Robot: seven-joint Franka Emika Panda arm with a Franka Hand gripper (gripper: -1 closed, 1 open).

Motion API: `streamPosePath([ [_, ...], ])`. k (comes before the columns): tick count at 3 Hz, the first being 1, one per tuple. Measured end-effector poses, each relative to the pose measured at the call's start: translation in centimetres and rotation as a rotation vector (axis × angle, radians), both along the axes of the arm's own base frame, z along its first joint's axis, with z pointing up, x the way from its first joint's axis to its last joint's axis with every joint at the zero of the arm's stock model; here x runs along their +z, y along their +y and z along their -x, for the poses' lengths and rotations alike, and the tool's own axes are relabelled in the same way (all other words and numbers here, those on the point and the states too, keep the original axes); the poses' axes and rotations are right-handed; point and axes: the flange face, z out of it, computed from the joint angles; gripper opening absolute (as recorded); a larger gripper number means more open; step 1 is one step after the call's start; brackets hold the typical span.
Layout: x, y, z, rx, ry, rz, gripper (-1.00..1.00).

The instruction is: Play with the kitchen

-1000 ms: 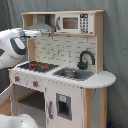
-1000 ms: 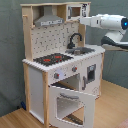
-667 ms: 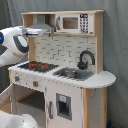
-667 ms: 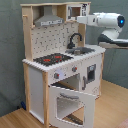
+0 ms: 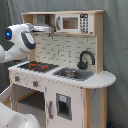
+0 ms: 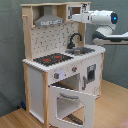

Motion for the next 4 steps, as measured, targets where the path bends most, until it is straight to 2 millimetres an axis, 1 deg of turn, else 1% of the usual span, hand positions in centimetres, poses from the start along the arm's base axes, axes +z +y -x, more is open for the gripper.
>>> streamPosePath([
  [1,-0.8,-1.6,-2.8,-0.01,0.017,0.005,1.0],
  [2,-1.5,-4.8,-5.5,-0.062,0.027,0.036,1.0],
  [3,-1.0,-6.0,-7.5,-0.075,0.029,0.062,1.0],
  [4,-0.9,-5.6,-9.1,-0.068,0.032,0.065,1.0],
])
